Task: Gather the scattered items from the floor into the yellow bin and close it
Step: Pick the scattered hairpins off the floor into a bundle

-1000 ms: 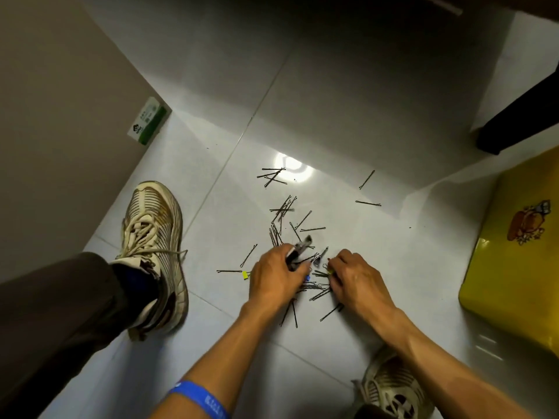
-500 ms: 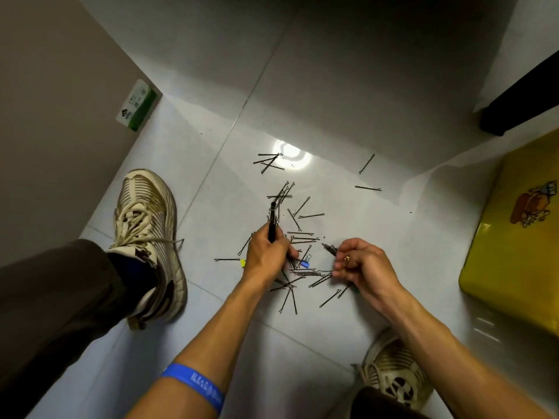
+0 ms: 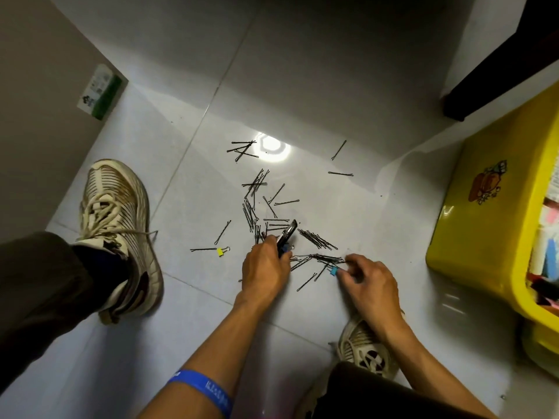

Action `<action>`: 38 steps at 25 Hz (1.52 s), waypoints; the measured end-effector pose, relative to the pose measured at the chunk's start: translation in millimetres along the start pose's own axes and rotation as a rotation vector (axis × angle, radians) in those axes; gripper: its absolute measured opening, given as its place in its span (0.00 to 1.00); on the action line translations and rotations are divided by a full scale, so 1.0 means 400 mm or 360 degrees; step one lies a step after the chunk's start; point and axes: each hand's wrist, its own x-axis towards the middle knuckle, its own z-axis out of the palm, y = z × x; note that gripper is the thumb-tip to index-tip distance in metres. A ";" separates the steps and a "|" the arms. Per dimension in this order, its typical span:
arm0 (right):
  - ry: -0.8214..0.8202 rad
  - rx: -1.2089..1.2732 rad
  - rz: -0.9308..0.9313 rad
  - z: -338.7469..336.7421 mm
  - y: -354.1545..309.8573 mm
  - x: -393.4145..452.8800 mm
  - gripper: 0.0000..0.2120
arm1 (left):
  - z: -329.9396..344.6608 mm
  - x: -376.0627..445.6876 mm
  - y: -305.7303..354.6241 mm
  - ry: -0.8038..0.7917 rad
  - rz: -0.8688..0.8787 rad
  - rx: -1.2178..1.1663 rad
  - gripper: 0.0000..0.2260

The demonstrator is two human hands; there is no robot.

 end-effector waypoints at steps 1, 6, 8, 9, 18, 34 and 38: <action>-0.0009 -0.0069 -0.0107 0.010 -0.005 0.002 0.13 | -0.003 0.001 0.002 -0.0009 -0.0002 -0.0024 0.11; 0.0126 -0.0370 -0.0536 0.031 -0.001 0.005 0.09 | -0.023 -0.006 -0.004 -0.0116 -0.0209 -0.0345 0.08; 0.0097 -0.0447 -0.0639 0.039 0.004 -0.003 0.07 | -0.031 -0.022 -0.011 -0.0131 -0.0341 -0.0609 0.06; 0.0077 -0.0472 -0.0685 0.042 0.000 -0.003 0.06 | -0.038 -0.031 -0.015 -0.0144 -0.0452 -0.0864 0.06; -0.0931 0.1914 0.0467 0.032 -0.202 0.061 0.06 | -0.145 -0.062 -0.133 -0.0015 -0.0859 -0.2086 0.15; -0.0771 0.2266 0.0708 0.002 -0.227 0.120 0.05 | -0.107 0.002 -0.131 0.0257 -0.0464 -0.0400 0.07; -0.0706 0.2288 0.0765 0.010 -0.205 0.117 0.05 | -0.094 -0.029 -0.156 0.0241 -0.0211 -0.0119 0.07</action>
